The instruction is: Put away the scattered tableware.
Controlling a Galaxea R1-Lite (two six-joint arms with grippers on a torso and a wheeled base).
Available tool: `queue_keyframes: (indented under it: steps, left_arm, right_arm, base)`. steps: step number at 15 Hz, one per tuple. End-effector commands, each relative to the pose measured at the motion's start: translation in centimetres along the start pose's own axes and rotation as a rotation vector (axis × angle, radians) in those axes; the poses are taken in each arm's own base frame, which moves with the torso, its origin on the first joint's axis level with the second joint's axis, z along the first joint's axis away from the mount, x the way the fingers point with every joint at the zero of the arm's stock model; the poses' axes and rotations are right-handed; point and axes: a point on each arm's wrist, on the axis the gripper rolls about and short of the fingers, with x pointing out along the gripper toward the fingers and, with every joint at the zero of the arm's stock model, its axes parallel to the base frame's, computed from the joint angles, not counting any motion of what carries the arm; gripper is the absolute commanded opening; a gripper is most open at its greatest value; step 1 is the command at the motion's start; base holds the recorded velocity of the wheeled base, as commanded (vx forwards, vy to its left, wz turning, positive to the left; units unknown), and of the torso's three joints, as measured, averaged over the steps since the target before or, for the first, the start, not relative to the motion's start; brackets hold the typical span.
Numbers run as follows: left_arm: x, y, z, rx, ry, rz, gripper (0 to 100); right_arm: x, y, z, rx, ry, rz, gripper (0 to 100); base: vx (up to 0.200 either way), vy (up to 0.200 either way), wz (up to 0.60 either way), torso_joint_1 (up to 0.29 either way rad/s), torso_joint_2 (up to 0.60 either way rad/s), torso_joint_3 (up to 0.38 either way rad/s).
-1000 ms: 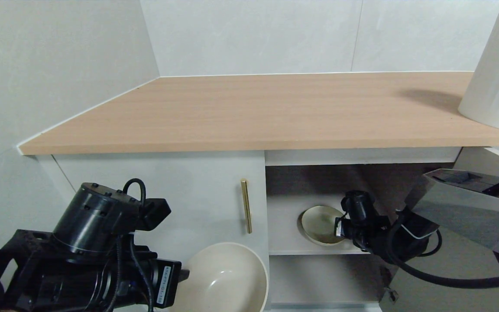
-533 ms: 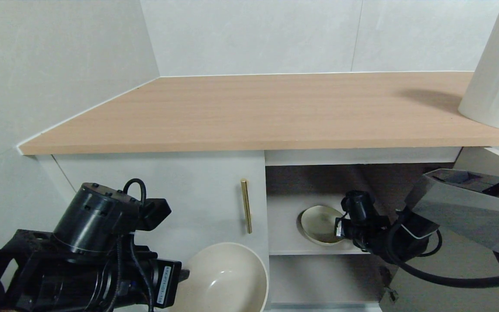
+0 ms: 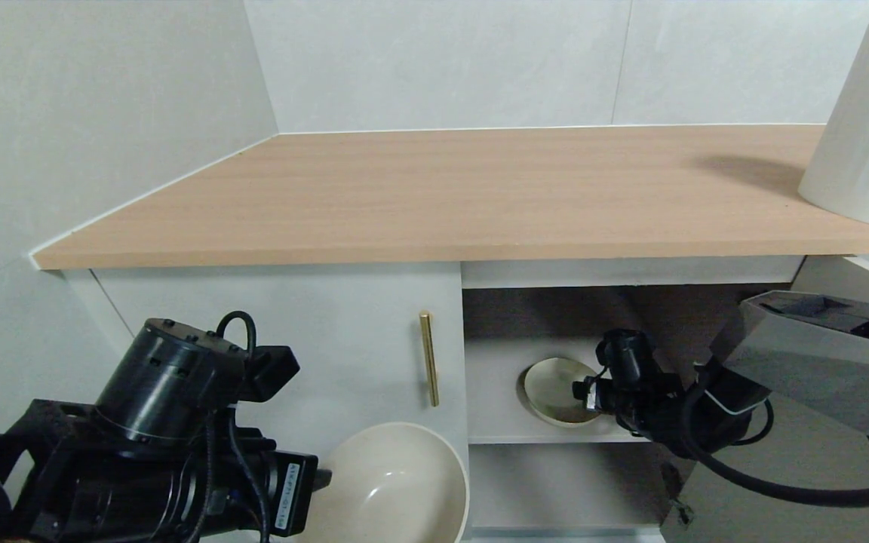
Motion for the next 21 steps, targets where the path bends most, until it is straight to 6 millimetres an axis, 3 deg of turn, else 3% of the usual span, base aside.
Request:
queue_keyframes:
  steps: [1, 6, 10, 12, 14, 16, 21]
  left_arm:
    - [0.2, -0.7, -0.1, -0.002, 0.01, -0.016, 0]
    - [3.4, -3.5, -0.6, -0.041, 0.021, -0.022, 0]
    - [8.8, -4.0, -1.6, -0.073, 0.061, 0.118, 0]
    - [10.7, -4.0, -2.2, -0.059, 0.054, 0.193, 0]
    - [11.4, -4.3, -2.5, -0.049, 0.06, 0.197, 0]
    - [11.1, -4.5, -2.1, -0.055, 0.031, 0.177, 0]
    - [9.2, -5.7, -1.7, -0.041, -0.037, 0.11, 0]
  right_arm:
    - [-2.0, 0.2, 0.8, -0.001, -0.013, 0.027, 100]
    - [-10.4, 2.5, 1.4, -0.068, 0.024, 0.282, 100]
    - [-17.5, 2.9, 1.4, -0.203, 0.03, 0.479, 100]
    - [-20.1, 2.9, 1.5, -0.23, 0.06, 0.571, 100]
    - [-22.4, 2.9, 1.3, -0.27, 0.137, 0.69, 100]
    - [-23.2, 3.2, 0.3, -0.313, 0.206, 0.725, 100]
    - [-20.3, 4.9, -3.3, -0.434, 0.289, 0.621, 100]
  base:
    - [0.0, 0.0, 0.0, 0.0, 0.0, 0.0]
    - [0.0, 0.0, 0.0, 0.0, 0.0, 0.0]
    - [0.0, 0.0, 0.0, 0.0, 0.0, 0.0]
    - [0.0, 0.0, 0.0, 0.0, 0.0, 0.0]
    - [0.0, 0.0, 0.0, 0.0, 0.0, 0.0]
    - [0.0, 0.0, 0.0, 0.0, 0.0, 0.0]
    - [0.0, 0.0, 0.0, 0.0, 0.0, 0.0]
